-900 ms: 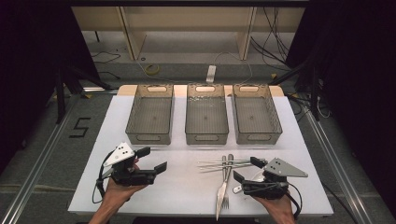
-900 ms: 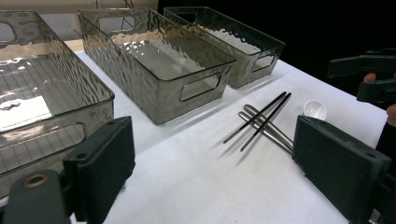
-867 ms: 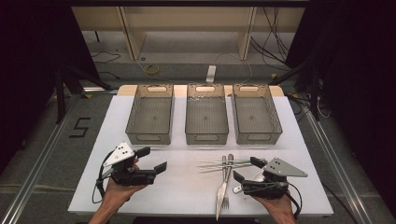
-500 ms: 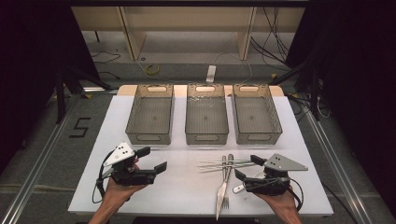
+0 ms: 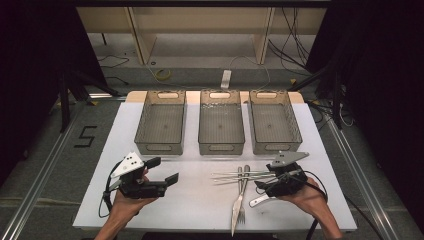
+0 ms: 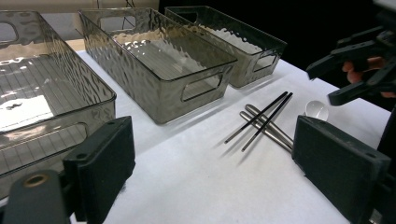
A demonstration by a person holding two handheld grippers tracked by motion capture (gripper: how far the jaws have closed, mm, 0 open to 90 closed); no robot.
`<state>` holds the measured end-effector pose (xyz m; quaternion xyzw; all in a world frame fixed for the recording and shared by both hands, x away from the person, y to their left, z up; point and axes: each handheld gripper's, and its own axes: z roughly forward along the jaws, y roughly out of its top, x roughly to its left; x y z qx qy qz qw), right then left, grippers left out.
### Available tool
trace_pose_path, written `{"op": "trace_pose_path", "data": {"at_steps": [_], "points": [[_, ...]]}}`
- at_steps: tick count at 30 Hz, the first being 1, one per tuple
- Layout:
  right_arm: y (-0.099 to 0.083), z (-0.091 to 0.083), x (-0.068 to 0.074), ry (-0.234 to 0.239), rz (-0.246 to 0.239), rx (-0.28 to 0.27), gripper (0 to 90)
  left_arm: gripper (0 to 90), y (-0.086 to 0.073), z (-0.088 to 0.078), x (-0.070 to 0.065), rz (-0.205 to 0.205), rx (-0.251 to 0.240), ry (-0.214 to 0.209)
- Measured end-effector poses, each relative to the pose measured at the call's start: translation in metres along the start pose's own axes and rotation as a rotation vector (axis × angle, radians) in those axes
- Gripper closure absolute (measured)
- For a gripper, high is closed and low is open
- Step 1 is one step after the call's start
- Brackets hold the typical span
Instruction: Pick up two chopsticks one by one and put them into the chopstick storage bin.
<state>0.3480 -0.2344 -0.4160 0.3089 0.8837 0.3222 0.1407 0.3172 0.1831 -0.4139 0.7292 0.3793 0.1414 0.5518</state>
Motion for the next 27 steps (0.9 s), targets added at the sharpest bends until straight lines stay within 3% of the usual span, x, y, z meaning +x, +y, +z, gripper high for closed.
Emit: {"op": "trace_pose_path", "data": {"at_steps": [12,18,27], "points": [[0.009,0.039,-0.013,0.002,-0.117,0.167,46.0,12.6,0.000,0.000,0.000,0.001,0.000,0.000],[0.010,0.051,-0.013,0.016,-0.167,0.217,51.6,12.7,0.000,0.000,0.000,0.005,0.005,-0.003],[0.010,0.063,-0.016,0.011,-0.189,0.264,56.9,12.9,0.000,0.000,-0.001,0.008,0.004,-0.002]]}}
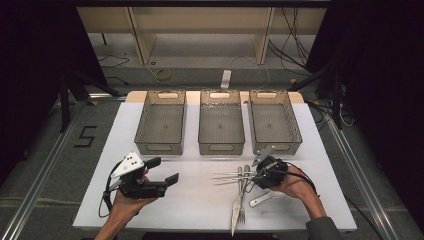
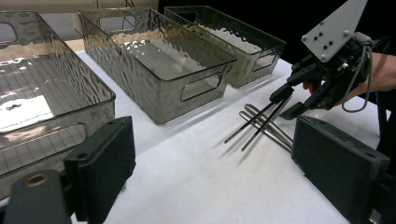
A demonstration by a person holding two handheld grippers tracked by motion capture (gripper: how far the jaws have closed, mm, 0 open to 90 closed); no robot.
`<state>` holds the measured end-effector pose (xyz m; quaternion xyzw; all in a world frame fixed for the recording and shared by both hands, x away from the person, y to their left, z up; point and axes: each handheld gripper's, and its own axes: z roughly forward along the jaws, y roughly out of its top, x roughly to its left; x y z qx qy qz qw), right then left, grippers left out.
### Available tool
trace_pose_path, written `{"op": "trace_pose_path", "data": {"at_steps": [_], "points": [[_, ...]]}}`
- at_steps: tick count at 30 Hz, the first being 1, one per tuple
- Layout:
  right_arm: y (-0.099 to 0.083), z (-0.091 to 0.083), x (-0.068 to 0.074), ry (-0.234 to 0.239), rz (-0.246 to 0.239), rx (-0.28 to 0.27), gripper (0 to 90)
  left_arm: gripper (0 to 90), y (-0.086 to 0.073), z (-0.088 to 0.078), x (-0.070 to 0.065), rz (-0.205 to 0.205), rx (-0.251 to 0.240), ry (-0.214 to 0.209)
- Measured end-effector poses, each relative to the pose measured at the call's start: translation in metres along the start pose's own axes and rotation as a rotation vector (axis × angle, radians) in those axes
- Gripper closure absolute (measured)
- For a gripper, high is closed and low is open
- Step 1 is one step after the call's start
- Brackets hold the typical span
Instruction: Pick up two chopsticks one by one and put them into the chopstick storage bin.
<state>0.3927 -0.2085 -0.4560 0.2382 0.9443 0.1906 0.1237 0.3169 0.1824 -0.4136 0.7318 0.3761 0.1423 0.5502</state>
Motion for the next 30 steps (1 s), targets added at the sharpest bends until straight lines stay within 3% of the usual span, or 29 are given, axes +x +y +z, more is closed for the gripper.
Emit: {"op": "trace_pose_path", "data": {"at_steps": [9,23,30], "points": [[0.003,0.005,0.001,0.009,-0.046,0.054,62.4,13.1,0.000,0.000,0.000,-0.002,0.003,0.001],[0.003,0.004,0.007,0.026,-0.103,0.094,73.9,13.4,0.000,0.001,-0.001,0.000,0.005,0.000],[0.002,0.002,0.012,0.032,-0.183,0.107,81.9,13.7,0.000,0.000,0.000,-0.003,-0.001,0.002]]}}
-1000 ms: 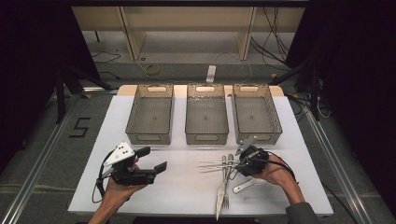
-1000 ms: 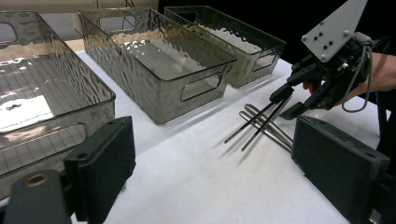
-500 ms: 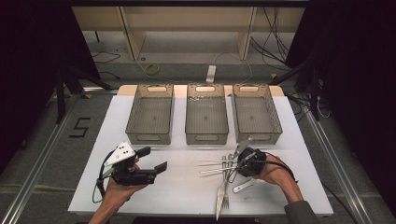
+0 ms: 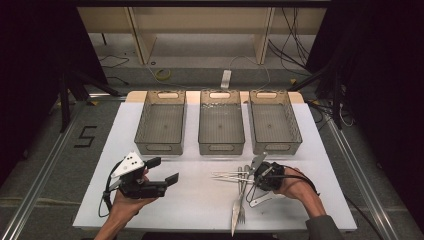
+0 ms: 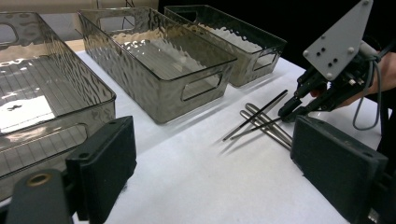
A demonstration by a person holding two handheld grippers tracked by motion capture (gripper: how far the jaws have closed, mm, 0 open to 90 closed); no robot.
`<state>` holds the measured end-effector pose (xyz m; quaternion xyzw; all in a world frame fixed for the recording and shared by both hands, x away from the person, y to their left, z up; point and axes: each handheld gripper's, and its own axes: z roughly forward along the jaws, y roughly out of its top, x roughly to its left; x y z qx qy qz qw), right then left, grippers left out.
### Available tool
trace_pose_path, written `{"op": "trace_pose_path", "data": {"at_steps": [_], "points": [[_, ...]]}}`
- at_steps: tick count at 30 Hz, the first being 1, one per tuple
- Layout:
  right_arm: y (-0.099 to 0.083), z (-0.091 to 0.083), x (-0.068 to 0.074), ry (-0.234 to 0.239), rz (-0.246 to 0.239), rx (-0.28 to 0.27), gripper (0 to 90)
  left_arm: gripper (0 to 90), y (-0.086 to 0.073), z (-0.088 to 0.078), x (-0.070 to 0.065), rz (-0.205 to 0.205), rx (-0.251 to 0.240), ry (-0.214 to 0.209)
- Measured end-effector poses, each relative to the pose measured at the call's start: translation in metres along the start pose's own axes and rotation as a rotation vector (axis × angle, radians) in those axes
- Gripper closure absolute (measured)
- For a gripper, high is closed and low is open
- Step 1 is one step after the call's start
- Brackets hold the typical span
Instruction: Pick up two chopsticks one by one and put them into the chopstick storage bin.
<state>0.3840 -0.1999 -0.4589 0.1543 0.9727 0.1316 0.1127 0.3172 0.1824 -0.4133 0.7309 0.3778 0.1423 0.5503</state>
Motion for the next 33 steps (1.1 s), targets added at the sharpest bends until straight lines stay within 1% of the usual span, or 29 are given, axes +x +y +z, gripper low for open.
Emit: {"op": "trace_pose_path", "data": {"at_steps": [3,5,6,7,9,10,14,17,20,22,23,24,26,29,30,31,32,33], "points": [[-0.001,0.000,0.001,-0.010,-0.035,-0.003,85.1,13.9,0.000,0.000,0.000,0.005,0.006,-0.001],[-0.001,0.000,0.001,-0.010,-0.050,-0.003,85.6,13.9,0.000,0.001,-0.001,0.007,0.008,-0.003],[-0.001,0.000,0.001,-0.010,-0.050,-0.003,85.6,13.9,0.000,0.001,-0.001,0.007,0.008,-0.003],[-0.002,0.000,0.002,-0.026,-0.070,-0.011,85.9,13.9,0.000,0.001,-0.001,0.008,0.010,-0.004],[-0.002,0.000,0.002,-0.028,-0.077,-0.015,85.9,13.9,0.000,0.001,-0.001,0.008,0.010,-0.004],[-0.002,-0.002,0.002,-0.035,-0.091,-0.028,86.0,14.0,0.000,0.001,-0.001,0.008,0.010,-0.004],[0.000,-0.008,0.004,-0.051,-0.111,-0.054,86.1,14.0,0.000,0.002,-0.001,0.007,0.014,-0.006],[0.003,-0.013,0.006,-0.069,-0.123,-0.063,86.2,14.0,0.000,0.002,-0.001,0.007,0.018,-0.011],[0.007,-0.019,0.009,-0.074,-0.136,-0.084,86.2,14.0,0.001,0.005,-0.002,0.024,0.040,-0.026],[0.010,-0.023,0.012,-0.080,-0.145,-0.087,86.2,14.0,0.001,0.007,-0.003,0.028,0.046,-0.033],[0.012,-0.024,0.014,-0.081,-0.156,-0.091,86.2,14.0,0.002,0.009,-0.004,0.040,0.056,-0.037],[0.014,-0.026,0.016,-0.080,-0.161,-0.097,86.2,14.0,0.003,0.013,-0.007,0.064,0.076,-0.049],[0.018,-0.030,0.020,-0.081,-0.175,-0.101,86.2,14.0,0.005,0.018,-0.010,0.089,0.099,-0.063],[0.025,-0.034,0.026,-0.080,-0.194,-0.117,86.2,14.0,0.008,0.025,-0.016,0.139,0.145,-0.071],[0.027,-0.036,0.027,-0.081,-0.210,-0.118,86.2,14.0,0.009,0.028,-0.017,0.156,0.157,-0.072],[0.030,-0.037,0.030,-0.081,-0.212,-0.121,86.2,14.2,0.009,0.028,-0.017,0.156,0.157,-0.072],[0.032,-0.038,0.032,-0.081,-0.219,-0.128,86.2,14.5,0.010,0.032,-0.019,0.171,0.170,-0.076],[0.035,-0.038,0.034,-0.077,-0.231,-0.131,86.2,14.9,0.013,0.039,-0.023,0.198,0.209,-0.095]]}}
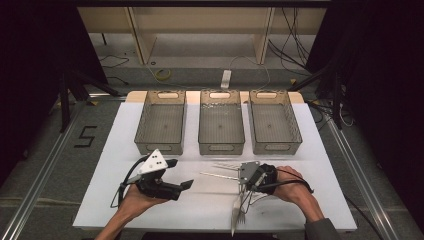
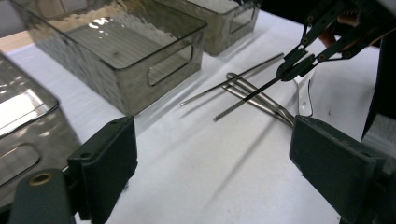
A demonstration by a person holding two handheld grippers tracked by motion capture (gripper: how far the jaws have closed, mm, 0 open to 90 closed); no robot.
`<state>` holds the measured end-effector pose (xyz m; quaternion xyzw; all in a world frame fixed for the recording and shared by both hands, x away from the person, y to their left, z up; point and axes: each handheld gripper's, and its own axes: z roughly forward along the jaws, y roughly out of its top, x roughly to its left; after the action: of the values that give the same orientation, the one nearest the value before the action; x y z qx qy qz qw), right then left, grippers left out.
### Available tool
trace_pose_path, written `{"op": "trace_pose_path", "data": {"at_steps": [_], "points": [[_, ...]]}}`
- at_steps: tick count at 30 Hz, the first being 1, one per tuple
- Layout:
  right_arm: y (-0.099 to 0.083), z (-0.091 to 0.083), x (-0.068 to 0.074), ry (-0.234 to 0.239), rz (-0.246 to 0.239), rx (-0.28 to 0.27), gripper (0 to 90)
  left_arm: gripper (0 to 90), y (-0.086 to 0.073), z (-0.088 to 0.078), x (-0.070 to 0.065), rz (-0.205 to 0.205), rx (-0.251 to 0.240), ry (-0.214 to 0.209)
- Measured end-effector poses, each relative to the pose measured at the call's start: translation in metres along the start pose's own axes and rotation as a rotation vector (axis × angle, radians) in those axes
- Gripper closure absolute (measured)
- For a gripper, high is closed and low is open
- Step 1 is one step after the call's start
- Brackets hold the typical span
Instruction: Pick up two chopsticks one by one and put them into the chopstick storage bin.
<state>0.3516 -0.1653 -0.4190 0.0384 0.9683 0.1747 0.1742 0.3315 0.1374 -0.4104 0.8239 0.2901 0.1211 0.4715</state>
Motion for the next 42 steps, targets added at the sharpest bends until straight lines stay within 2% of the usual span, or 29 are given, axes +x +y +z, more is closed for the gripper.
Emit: {"op": "trace_pose_path", "data": {"at_steps": [1,2,3,4,5,8,11,15,16,19,21,25,29,32,34,37,42], "points": [[0.003,-0.001,0.002,0.001,-0.013,0.000,86.2,15.0,0.000,0.000,0.000,0.000,0.000,0.000],[0.006,-0.001,0.003,0.005,-0.016,-0.004,86.2,15.2,0.004,0.008,-0.004,0.037,0.042,-0.013],[0.008,-0.001,0.005,0.008,-0.022,-0.007,86.2,15.5,0.006,0.012,-0.006,0.055,0.062,-0.024],[0.011,-0.002,0.006,0.015,-0.029,-0.009,86.2,15.7,0.006,0.012,-0.006,0.055,0.062,-0.024],[0.013,-0.002,0.008,0.012,-0.038,-0.007,86.2,15.7,0.007,0.016,-0.008,0.073,0.090,-0.035],[0.020,-0.001,0.012,0.008,-0.068,-0.002,86.2,16.6,0.012,0.031,-0.017,0.149,0.170,-0.043],[0.024,0.000,0.016,0.019,-0.084,-0.009,86.2,19.1,0.013,0.036,-0.019,0.163,0.195,-0.060],[0.030,-0.001,0.021,0.017,-0.101,-0.005,86.2,22.5,0.012,0.042,-0.021,0.217,0.246,-0.076],[0.031,0.000,0.022,0.010,-0.109,-0.009,86.2,24.2,0.012,0.042,-0.021,0.217,0.246,-0.076],[0.034,-0.001,0.024,0.014,-0.115,-0.005,86.2,27.1,0.014,0.044,-0.026,0.254,0.274,-0.104],[0.039,-0.002,0.028,0.012,-0.130,-0.007,86.2,32.6,0.015,0.047,-0.030,0.298,0.311,-0.111],[0.043,-0.002,0.031,0.020,-0.150,-0.014,86.2,39.7,0.014,0.051,-0.033,0.313,0.329,-0.132],[0.044,-0.001,0.033,0.019,-0.161,-0.014,86.2,47.2,0.013,0.055,-0.036,0.337,0.373,-0.145],[0.045,0.000,0.034,0.022,-0.162,-0.008,86.2,51.1,0.013,0.057,-0.038,0.347,0.380,-0.147],[0.046,0.001,0.036,0.027,-0.176,0.002,86.2,57.7,0.013,0.058,-0.039,0.353,0.385,-0.159],[0.047,0.000,0.036,0.025,-0.181,0.001,86.2,63.0,0.011,0.061,-0.042,0.374,0.399,-0.168],[0.048,0.001,0.038,0.031,-0.190,0.006,86.2,70.3,0.012,0.062,-0.043,0.372,0.400,-0.184]]}}
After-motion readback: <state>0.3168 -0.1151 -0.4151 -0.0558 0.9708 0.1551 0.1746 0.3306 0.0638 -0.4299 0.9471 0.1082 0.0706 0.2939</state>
